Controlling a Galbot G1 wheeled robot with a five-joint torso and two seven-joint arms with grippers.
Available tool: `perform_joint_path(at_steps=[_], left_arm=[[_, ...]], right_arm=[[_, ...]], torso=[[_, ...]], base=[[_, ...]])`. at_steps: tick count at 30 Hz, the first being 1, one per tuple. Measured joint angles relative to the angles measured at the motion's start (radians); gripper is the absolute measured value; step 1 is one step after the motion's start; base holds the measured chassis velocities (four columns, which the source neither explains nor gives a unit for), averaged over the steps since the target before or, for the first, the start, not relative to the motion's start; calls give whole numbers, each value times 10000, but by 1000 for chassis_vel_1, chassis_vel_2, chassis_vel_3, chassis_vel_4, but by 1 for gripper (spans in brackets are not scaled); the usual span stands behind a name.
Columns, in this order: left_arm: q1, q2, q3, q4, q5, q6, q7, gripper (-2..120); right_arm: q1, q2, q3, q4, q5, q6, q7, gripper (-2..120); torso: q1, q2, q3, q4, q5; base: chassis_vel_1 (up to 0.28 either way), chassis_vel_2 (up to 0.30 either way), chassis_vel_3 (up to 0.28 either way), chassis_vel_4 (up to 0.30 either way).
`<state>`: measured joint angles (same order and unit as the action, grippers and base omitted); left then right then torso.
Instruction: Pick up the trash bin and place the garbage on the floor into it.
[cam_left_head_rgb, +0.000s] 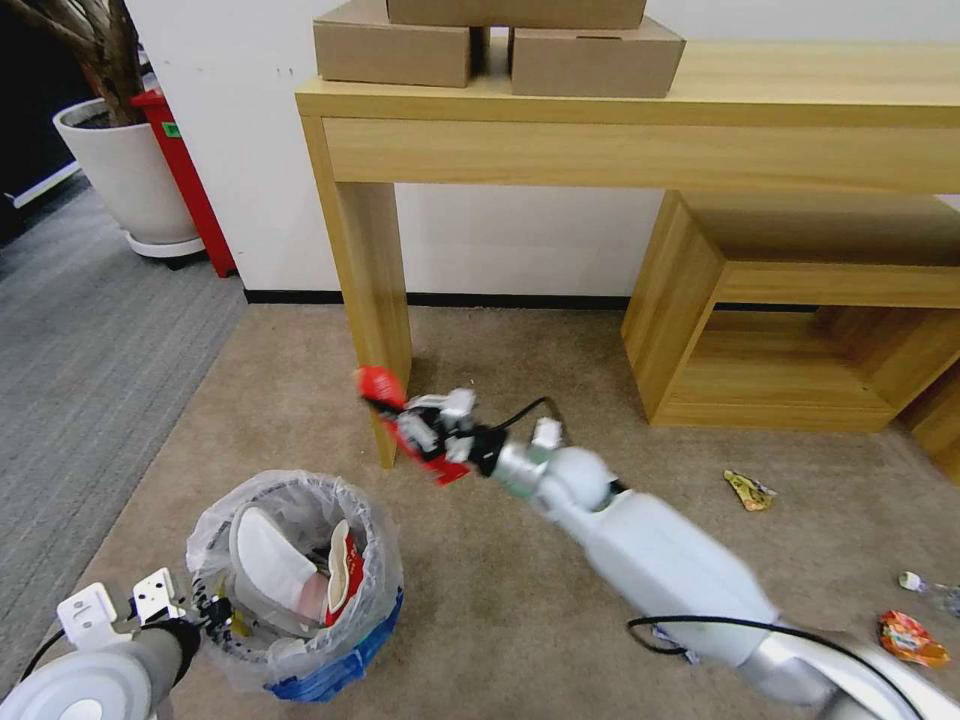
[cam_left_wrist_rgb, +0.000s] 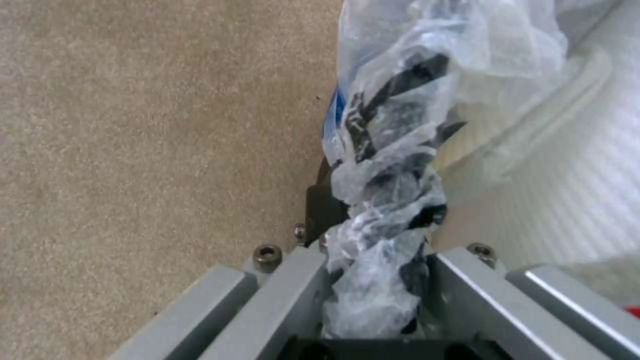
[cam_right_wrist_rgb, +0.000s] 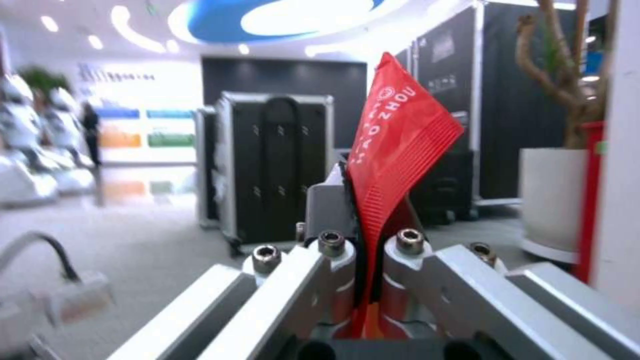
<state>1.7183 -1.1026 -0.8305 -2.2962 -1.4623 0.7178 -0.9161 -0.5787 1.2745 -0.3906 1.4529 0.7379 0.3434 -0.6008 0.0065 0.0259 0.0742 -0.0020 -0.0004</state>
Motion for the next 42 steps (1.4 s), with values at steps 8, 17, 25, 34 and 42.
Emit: perform_joint_path(at_steps=[8, 17, 25, 34, 42], left_arm=[[-148, 109, 79, 36, -369, 17, -257, 0], [147, 326, -71, -114, -530, 58, -272, 0], [187, 486, -167, -181, -797, 46, -390, 0], [286, 829, -290, -261, -1232, -2, -528, 0], [264, 744, -269, -265, -1222, -20, -557, 0]], right_arm=[[-3, 813, -664, -143, 853, -213, 7, 0], [1, 1445, -1195, -577, 588, -99, 2, 0], [78, 1469, -1463, -720, 443, 3, -29, 0], [47, 1521, -1600, -977, 280, 250, -82, 0], [107, 1571, -1673, -1059, 196, 315, -214, 13]], torso=[[1, 0, 0, -3, 2], [0, 0, 0, -1, 4], [0, 0, 0, -2, 3], [1, 0, 0, -2, 3], [2, 0, 0, -1, 4]], base=[[0, 0, 0, 0], [0, 0, 0, 0], [0, 0, 0, 0], [0, 0, 0, 0], [0, 0, 0, 0]])
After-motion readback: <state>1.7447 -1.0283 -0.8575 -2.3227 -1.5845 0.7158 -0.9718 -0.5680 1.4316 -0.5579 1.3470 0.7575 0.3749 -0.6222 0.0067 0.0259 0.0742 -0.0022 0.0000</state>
